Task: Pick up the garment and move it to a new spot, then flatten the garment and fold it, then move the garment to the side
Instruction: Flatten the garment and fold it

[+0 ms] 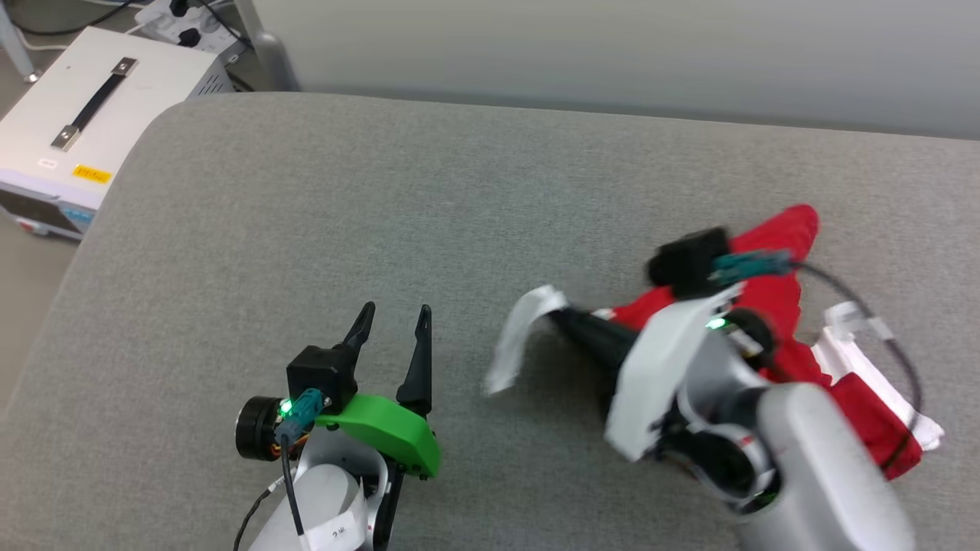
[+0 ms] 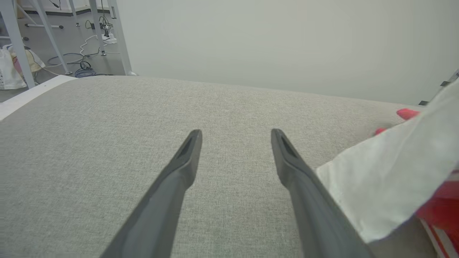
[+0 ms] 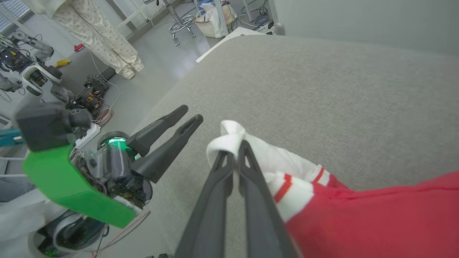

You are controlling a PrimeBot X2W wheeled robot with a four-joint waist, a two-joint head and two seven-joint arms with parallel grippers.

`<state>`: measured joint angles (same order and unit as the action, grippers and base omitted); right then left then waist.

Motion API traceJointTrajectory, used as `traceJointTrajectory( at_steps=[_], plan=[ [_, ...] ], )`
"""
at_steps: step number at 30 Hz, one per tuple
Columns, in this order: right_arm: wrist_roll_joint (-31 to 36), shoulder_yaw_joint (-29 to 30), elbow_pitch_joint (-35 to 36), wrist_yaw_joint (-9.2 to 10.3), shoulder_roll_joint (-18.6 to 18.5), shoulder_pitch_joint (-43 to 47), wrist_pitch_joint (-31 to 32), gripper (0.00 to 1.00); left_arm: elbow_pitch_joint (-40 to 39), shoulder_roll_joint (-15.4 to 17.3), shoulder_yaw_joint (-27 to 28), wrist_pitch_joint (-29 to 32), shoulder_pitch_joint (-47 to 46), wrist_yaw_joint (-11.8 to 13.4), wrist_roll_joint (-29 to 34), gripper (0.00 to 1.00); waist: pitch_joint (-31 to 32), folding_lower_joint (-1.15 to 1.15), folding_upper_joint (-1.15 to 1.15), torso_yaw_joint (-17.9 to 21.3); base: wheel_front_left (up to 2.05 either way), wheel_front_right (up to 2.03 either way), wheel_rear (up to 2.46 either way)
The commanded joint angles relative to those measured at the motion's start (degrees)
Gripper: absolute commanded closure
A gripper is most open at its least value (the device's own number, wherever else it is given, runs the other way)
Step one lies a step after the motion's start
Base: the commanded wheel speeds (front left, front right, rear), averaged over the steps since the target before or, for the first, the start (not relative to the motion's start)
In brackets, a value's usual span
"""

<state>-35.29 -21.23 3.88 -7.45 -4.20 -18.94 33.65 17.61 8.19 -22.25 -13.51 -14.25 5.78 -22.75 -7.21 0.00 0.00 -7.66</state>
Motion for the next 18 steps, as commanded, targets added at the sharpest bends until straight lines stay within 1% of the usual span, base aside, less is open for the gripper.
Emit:
traceJointTrajectory(
  at_steps=[1,6,8,10,11,12,13,14,18],
  plan=[
    [-1.1,-2.6,-1.6,-0.03,0.4,-0.9,-1.2,1.00,-0.2,0.0,-0.2,0.0,-0.5,0.0,0.0,0.00,-1.1,0.00,0.00,-1.4,0.00,0.00,0.00],
    [-3.9,-14.6,-8.8,-0.03,0.9,-0.7,-3.2,1.00,0.3,-0.7,-0.4,-0.1,-0.7,0.1,-0.4,0.00,-2.8,0.00,0.00,-3.2,0.00,0.00,0.00],
    [-4.5,-18.0,-11.7,-0.03,0.7,-0.5,-4.2,1.00,0.6,-0.9,-0.5,-0.3,-0.8,0.1,-0.5,0.00,-3.3,0.00,0.00,-3.7,0.00,0.00,0.00],
    [-5.1,-19.8,-14.0,-0.03,0.3,-0.5,-6.0,1.00,0.9,-1.0,-0.5,-0.4,-0.9,0.0,-0.6,0.00,-3.6,0.00,0.00,-3.9,0.00,0.00,0.00],
    [-5.3,-20.3,-14.9,-0.03,0.1,-0.5,-7.0,0.92,1.1,-1.1,-0.5,-0.5,-1.0,0.0,-0.6,0.00,-3.7,0.00,0.00,-3.9,0.00,0.00,0.00],
    [-5.7,-20.7,-16.0,-0.03,-0.1,-0.7,-8.0,0.54,1.2,-1.2,-0.4,-0.6,-1.1,0.1,-0.6,0.00,-3.7,0.00,0.00,-3.9,0.00,0.00,0.00],
    [-5.6,-20.8,-16.7,-0.03,-0.4,-1.0,-9.0,0.19,1.3,-1.2,-0.4,-0.6,-1.1,0.1,-0.7,0.00,-3.7,0.00,0.00,-3.9,0.00,0.00,0.00],
    [-5.7,-20.7,-17.4,-0.03,-0.5,-1.4,-10.6,0.00,1.5,-1.3,-0.4,-0.7,-1.1,0.1,-0.7,0.00,-3.6,0.00,0.00,-3.8,0.00,0.00,0.00],
    [-5.7,-20.3,-18.1,-0.03,-0.8,-3.0,-17.2,0.00,2.1,-1.2,-0.3,-0.9,-1.0,0.1,-0.8,0.00,-2.7,0.00,0.00,-3.3,0.00,0.00,0.00]
  ],
)
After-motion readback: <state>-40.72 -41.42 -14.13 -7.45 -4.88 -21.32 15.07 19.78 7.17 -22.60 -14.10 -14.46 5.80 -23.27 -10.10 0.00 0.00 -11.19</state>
